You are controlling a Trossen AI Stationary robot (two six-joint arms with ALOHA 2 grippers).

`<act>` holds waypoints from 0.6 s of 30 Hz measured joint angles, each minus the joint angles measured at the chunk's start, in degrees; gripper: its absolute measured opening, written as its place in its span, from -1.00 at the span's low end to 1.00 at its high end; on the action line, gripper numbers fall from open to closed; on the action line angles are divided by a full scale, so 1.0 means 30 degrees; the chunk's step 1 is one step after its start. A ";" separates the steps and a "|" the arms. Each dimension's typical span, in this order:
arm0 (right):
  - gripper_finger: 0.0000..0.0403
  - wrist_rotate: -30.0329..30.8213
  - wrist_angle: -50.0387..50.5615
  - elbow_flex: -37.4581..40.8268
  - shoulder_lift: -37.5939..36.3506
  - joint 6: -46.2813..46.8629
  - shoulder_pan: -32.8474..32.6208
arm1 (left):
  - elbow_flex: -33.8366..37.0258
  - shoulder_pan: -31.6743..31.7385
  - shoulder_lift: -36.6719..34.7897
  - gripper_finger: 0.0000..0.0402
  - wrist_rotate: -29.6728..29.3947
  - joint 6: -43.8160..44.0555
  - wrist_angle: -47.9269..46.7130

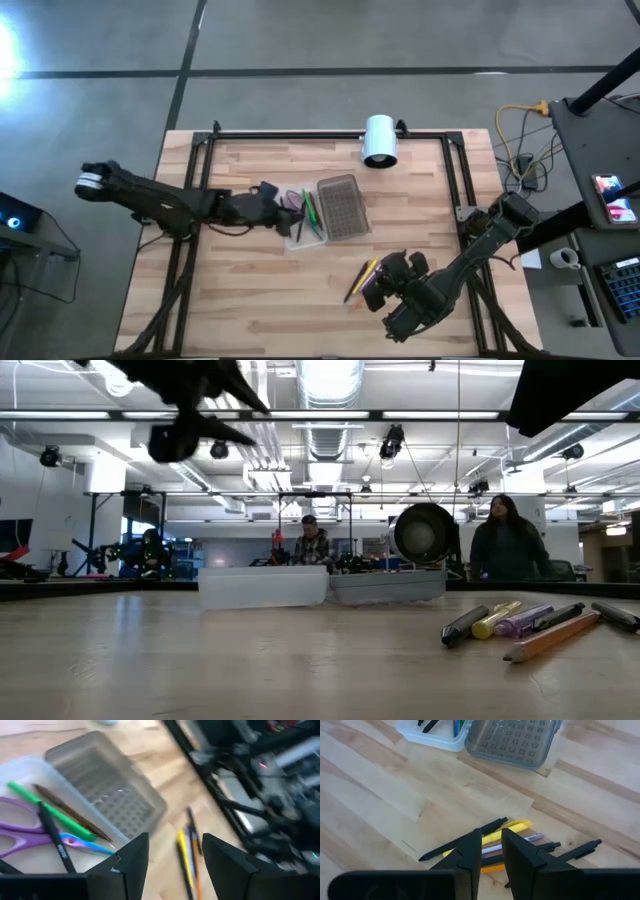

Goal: Pick & place school supplies into a supply box
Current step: Put the black pen into the black supply box

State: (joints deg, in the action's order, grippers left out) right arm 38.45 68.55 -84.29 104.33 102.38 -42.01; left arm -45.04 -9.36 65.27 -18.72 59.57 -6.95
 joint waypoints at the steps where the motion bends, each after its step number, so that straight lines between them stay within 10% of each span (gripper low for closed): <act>1: -0.66 0.0002 0.0000 0.0000 0.0000 -0.0192 0.0072 | 0.0001 -0.0274 -0.0552 -0.16 0.0115 -0.0398 -0.0239; 11: -0.66 -0.0657 -0.0168 0.0000 0.0000 -0.2761 0.1209 | 0.2358 -0.1950 -0.4728 -0.16 0.0140 -0.1401 0.0257; 18: -0.66 -0.1332 -0.0111 -0.0001 -0.0030 -0.3167 0.1437 | 0.5647 -0.2279 -0.3498 -0.16 0.2579 -0.1827 1.0072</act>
State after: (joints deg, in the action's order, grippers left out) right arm 34.45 68.22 -84.30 104.24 92.88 -37.70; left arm -28.09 -16.19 54.77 -10.98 54.09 23.26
